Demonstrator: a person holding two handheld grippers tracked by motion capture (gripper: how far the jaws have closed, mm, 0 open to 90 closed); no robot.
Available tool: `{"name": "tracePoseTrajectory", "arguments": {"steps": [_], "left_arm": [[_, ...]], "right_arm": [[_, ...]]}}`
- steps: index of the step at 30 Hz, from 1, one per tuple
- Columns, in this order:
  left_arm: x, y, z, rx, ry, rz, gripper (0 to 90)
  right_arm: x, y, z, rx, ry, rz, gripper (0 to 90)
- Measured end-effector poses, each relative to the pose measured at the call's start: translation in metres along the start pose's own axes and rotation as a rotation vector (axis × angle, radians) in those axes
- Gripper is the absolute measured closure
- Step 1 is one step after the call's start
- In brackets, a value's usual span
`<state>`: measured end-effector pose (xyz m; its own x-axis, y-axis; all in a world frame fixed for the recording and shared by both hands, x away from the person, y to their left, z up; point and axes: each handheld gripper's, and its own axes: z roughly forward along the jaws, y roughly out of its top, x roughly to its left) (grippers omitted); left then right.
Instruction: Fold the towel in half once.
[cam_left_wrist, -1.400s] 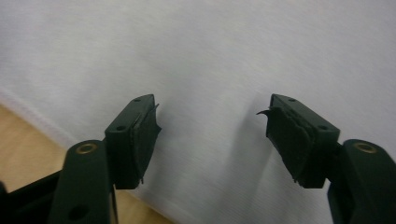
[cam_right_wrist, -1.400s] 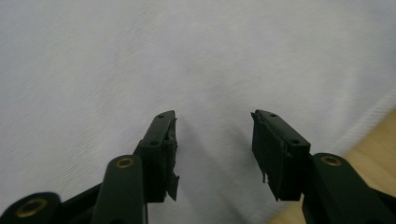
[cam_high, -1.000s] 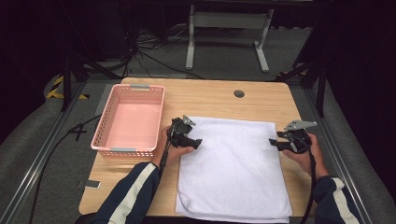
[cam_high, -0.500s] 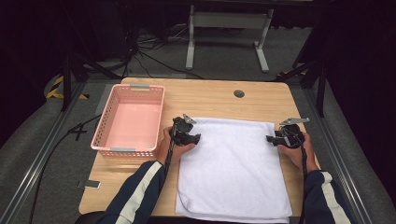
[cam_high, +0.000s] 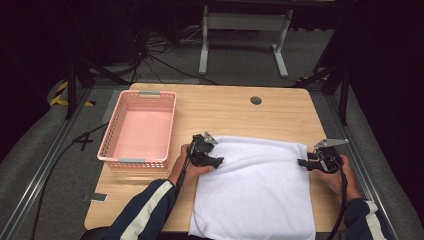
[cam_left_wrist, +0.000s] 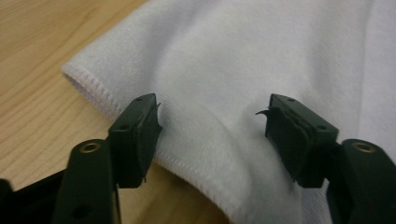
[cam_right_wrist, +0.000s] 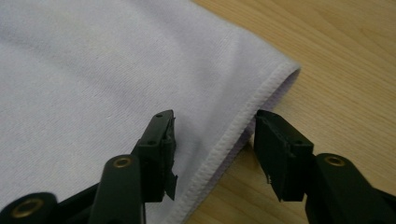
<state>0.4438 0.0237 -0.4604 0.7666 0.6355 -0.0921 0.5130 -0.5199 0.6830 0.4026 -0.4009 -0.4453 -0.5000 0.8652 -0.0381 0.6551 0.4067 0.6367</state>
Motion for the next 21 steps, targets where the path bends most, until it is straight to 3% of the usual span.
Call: {"name": "tracePoseTrajectory", "arguments": {"steps": [1,3,4,5,7,12,18,21], "left_arm": [[0.004,0.003,-0.001,0.012,0.006,0.001,31.6],[0.008,0.005,0.002,-0.016,0.033,-0.026,29.4],[0.012,0.008,0.001,-0.025,0.063,-0.015,28.8],[0.017,0.01,0.002,-0.025,0.084,-0.044,28.6],[0.025,0.012,0.005,-0.032,0.089,-0.08,26.8],[0.044,0.016,0.018,-0.026,0.129,-0.129,25.5],[0.047,0.018,0.021,-0.032,0.152,-0.109,23.5],[0.047,0.018,0.022,-0.032,0.147,-0.109,23.1]], "right_arm": [[-0.002,0.0,0.0,-0.004,-0.003,0.003,48.7],[-0.004,0.003,0.001,-0.02,-0.019,0.014,49.8],[-0.005,0.004,0.001,-0.027,-0.025,0.015,50.2],[-0.006,0.007,0.003,-0.041,-0.038,0.021,50.5],[-0.008,0.012,0.004,-0.073,-0.053,0.025,51.0],[-0.014,0.024,0.012,-0.086,-0.082,0.068,49.2],[-0.016,0.029,0.029,-0.047,-0.075,0.095,45.2],[-0.016,0.03,0.031,-0.053,-0.062,0.107,44.7]]}}
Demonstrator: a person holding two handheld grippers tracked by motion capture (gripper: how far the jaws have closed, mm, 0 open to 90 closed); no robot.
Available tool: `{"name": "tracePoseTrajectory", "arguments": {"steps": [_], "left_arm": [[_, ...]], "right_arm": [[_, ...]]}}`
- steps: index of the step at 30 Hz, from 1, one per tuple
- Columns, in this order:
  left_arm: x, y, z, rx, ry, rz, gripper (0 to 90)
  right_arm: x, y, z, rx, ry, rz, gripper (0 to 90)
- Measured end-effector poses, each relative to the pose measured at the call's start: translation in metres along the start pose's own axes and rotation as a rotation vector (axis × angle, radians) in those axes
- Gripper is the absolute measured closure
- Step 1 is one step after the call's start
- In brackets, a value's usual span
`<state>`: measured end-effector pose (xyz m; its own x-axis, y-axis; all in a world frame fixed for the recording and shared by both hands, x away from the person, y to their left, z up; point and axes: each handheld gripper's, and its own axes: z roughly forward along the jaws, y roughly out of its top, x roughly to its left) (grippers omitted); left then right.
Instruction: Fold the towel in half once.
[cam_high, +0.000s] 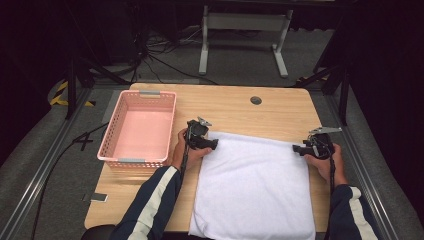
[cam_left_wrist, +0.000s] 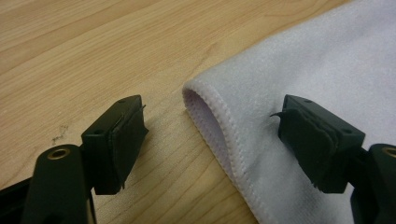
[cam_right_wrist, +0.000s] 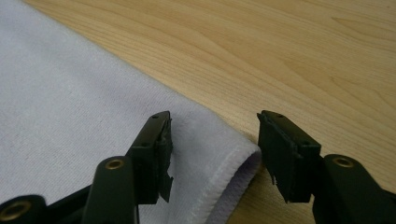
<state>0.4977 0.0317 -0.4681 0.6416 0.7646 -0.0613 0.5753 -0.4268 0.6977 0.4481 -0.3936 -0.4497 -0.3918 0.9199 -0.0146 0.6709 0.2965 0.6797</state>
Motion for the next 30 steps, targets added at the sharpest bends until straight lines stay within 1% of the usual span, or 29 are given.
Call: {"name": "tracePoseTrajectory", "arguments": {"steps": [1,3,4,5,6,7,8,9,11,12,13,14,16,18,19,20,21,22,23,24,25,26,27,28,30], "left_arm": [[0.0,0.0,0.0,0.001,-0.003,0.001,23.2],[0.0,0.002,0.001,0.007,-0.004,-0.002,23.3],[0.001,0.003,0.001,0.002,-0.008,-0.012,23.3],[0.003,0.004,0.001,-0.005,-0.008,-0.017,23.8],[0.004,0.005,0.001,-0.013,-0.013,-0.024,23.9],[0.007,0.006,0.001,-0.024,-0.005,-0.035,23.9],[0.01,0.007,0.002,-0.021,-0.009,-0.054,24.1],[0.011,0.008,0.003,-0.025,-0.014,-0.059,23.9],[0.012,0.011,0.006,-0.023,0.003,-0.05,23.5],[0.012,0.012,0.008,-0.018,-0.007,-0.052,23.5],[0.012,0.013,0.009,-0.018,-0.001,-0.047,23.5],[0.013,0.014,0.011,-0.009,0.008,-0.043,23.6],[0.013,0.015,0.013,-0.02,0.008,-0.053,23.5],[0.012,0.015,0.013,-0.01,0.011,-0.025,25.9],[0.011,0.015,0.012,-0.008,0.008,-0.009,27.6],[0.011,0.015,0.011,-0.009,-0.004,-0.004,31.5],[0.011,0.015,0.01,-0.009,-0.015,0.014,35.8],[0.01,0.015,0.01,-0.005,-0.025,0.023,41.1],[0.009,0.015,0.009,-0.008,-0.046,0.025,47.2],[0.008,0.016,0.008,0.003,-0.079,0.043,56.8],[0.007,0.016,0.008,0.006,-0.093,0.046,64.0],[0.007,0.016,0.008,0.012,-0.116,0.038,70.8],[0.006,0.016,0.007,0.019,-0.121,0.037,75.5],[0.006,0.016,0.007,0.021,-0.125,0.032,78.2],[0.006,0.017,0.007,0.023,-0.125,0.034,80.5]], "right_arm": [[0.0,0.0,0.0,0.002,0.0,0.005,44.4],[-0.002,-0.001,0.0,0.005,0.015,0.013,43.3],[-0.002,-0.001,0.0,0.005,0.015,0.013,43.3],[-0.003,-0.001,-0.002,0.007,0.001,0.008,43.2],[-0.003,-0.001,-0.004,-0.002,-0.002,0.009,44.6],[-0.004,-0.001,-0.006,-0.015,0.001,0.003,44.5],[-0.004,0.0,-0.01,-0.043,0.007,0.018,45.2],[-0.004,0.002,-0.012,-0.05,0.003,0.013,44.8],[-0.003,0.003,-0.013,-0.054,0.013,0.002,44.4],[-0.003,0.004,-0.013,-0.053,0.004,0.005,44.4],[-0.002,0.004,-0.011,-0.042,-0.007,0.005,44.1],[-0.001,0.004,-0.008,-0.022,-0.007,-0.001,43.4],[-0.001,0.003,-0.003,0.001,-0.016,0.001,42.2],[-0.002,0.001,0.0,0.019,-0.01,0.011,39.6],[-0.003,0.001,0.001,0.019,-0.004,0.018,39.4],[-0.004,0.0,0.001,0.013,0.001,0.032,39.0],[-0.004,0.0,0.001,0.011,0.003,0.028,39.1],[-0.004,-0.001,0.001,0.011,0.006,0.024,40.7],[-0.003,0.0,0.001,0.012,0.01,0.019,44.9],[-0.002,0.0,0.001,0.014,0.019,0.013,51.3],[0.0,0.001,0.0,0.02,0.039,0.002,58.2],[0.002,0.002,-0.001,0.024,0.052,-0.005,64.8],[0.004,0.002,-0.001,0.028,0.068,-0.007,69.5],[0.005,0.002,-0.001,0.03,0.087,-0.007,73.4],[0.005,0.002,-0.001,0.033,0.102,-0.01,78.9]]}}
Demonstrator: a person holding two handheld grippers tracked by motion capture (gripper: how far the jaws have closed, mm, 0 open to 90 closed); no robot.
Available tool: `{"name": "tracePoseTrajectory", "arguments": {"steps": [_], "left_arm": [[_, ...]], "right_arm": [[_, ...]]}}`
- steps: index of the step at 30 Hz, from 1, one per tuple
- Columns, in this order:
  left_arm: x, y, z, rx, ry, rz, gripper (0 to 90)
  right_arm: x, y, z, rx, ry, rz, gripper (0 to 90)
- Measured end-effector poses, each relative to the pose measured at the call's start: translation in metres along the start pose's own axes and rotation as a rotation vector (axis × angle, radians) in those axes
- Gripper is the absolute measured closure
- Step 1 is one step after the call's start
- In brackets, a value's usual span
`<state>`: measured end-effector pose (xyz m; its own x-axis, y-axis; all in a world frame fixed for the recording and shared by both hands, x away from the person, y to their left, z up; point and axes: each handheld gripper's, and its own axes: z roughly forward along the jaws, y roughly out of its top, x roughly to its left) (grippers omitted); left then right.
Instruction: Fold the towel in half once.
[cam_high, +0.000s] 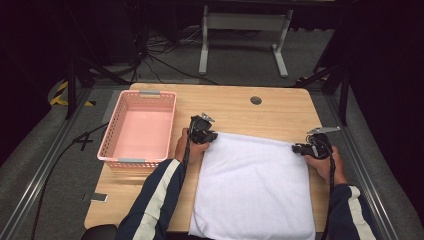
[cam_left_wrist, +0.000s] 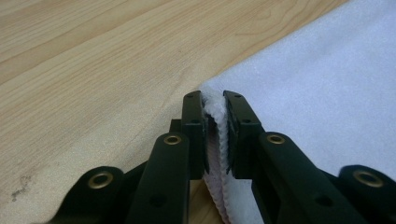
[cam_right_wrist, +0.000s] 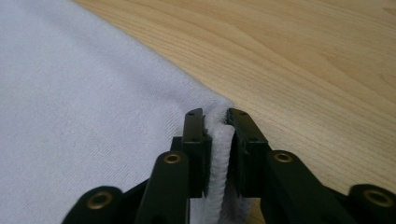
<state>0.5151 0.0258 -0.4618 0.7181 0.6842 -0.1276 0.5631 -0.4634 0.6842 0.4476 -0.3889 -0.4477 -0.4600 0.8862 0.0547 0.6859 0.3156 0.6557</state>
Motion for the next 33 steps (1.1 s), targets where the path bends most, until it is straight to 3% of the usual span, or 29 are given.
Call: {"name": "tracePoseTrajectory", "arguments": {"steps": [5,8,9,11,14,15,17,19,22,24,33], "left_arm": [[0.0,0.007,0.002,-0.002,0.072,0.001,82.2],[0.002,0.011,0.004,-0.005,0.09,-0.004,82.5],[0.001,0.015,0.004,-0.013,0.112,-0.009,82.5],[0.0,0.023,0.002,-0.026,0.126,-0.01,82.5],[-0.004,0.036,-0.008,-0.055,0.139,0.003,82.5],[-0.006,0.039,-0.012,-0.07,0.134,0.015,82.5],[-0.01,0.042,-0.021,-0.078,0.136,0.045,82.5],[-0.017,0.043,-0.035,-0.083,0.125,0.068,82.5],[-0.029,0.036,-0.056,-0.091,0.105,0.137,82.5],[-0.039,0.026,-0.073,-0.098,0.076,0.183,82.5],[-0.071,-0.037,-0.122,-0.146,-0.054,0.281,82.5]], "right_arm": [[0.002,0.006,0.004,-0.007,-0.042,-0.042,81.8],[0.0,0.011,0.007,-0.011,-0.068,-0.033,82.2],[-0.001,0.02,0.01,-0.023,-0.1,-0.044,82.5],[-0.001,0.023,0.009,-0.032,-0.106,-0.043,82.5],[-0.002,0.035,0.002,-0.089,-0.114,-0.042,82.6],[0.001,0.041,-0.007,-0.127,-0.091,-0.055,82.6],[0.002,0.041,-0.01,-0.131,-0.086,-0.061,82.6],[0.007,0.041,-0.02,-0.161,-0.049,-0.08,82.6],[0.016,0.034,-0.035,-0.178,-0.009,-0.113,82.6],[0.024,0.027,-0.045,-0.183,0.018,-0.153,82.5],[0.052,-0.025,-0.094,-0.23,0.195,-0.262,82.3]]}}
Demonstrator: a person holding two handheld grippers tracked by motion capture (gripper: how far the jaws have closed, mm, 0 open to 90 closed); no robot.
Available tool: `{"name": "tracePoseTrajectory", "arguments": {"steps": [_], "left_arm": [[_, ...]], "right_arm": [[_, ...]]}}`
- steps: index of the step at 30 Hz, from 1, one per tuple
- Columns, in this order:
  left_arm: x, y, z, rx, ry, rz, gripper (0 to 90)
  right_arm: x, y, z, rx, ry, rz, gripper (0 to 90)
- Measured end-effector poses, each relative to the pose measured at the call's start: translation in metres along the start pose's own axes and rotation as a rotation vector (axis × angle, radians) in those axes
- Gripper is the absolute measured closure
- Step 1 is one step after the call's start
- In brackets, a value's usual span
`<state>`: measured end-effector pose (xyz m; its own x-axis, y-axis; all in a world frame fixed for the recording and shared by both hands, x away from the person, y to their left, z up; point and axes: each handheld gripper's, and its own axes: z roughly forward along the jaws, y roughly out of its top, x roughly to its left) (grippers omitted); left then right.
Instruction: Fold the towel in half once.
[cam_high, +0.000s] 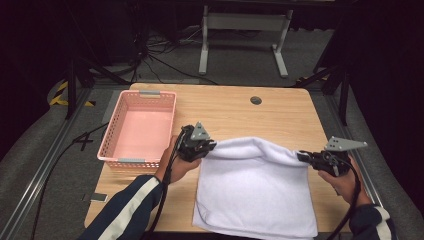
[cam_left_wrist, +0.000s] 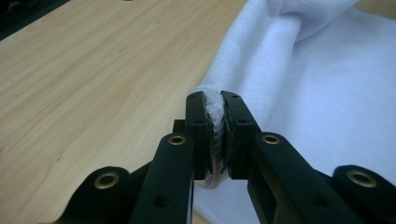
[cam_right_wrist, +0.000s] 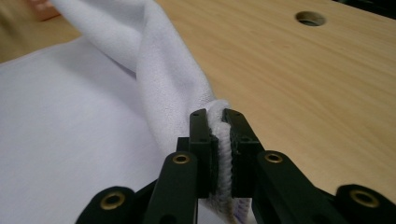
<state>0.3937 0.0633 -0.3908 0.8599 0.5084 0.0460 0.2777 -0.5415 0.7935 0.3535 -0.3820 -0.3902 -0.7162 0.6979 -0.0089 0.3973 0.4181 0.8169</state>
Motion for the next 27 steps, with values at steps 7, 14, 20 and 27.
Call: {"name": "tracePoseTrajectory", "arguments": {"steps": [7,14,20,27], "left_arm": [[-0.039,-0.044,-0.024,0.027,-0.171,0.086,82.1],[-0.057,-0.076,-0.005,0.199,-0.2,0.145,82.2],[-0.05,-0.067,0.007,0.232,-0.115,0.174,82.2],[-0.014,-0.049,0.037,0.214,0.013,0.06,82.4]], "right_arm": [[0.044,-0.04,-0.028,0.084,0.168,-0.094,81.5],[0.06,-0.076,-0.014,0.247,0.225,-0.088,81.3],[0.047,-0.069,0.0,0.223,0.138,-0.079,81.9],[0.02,-0.049,0.031,0.207,0.004,-0.065,82.0]]}}
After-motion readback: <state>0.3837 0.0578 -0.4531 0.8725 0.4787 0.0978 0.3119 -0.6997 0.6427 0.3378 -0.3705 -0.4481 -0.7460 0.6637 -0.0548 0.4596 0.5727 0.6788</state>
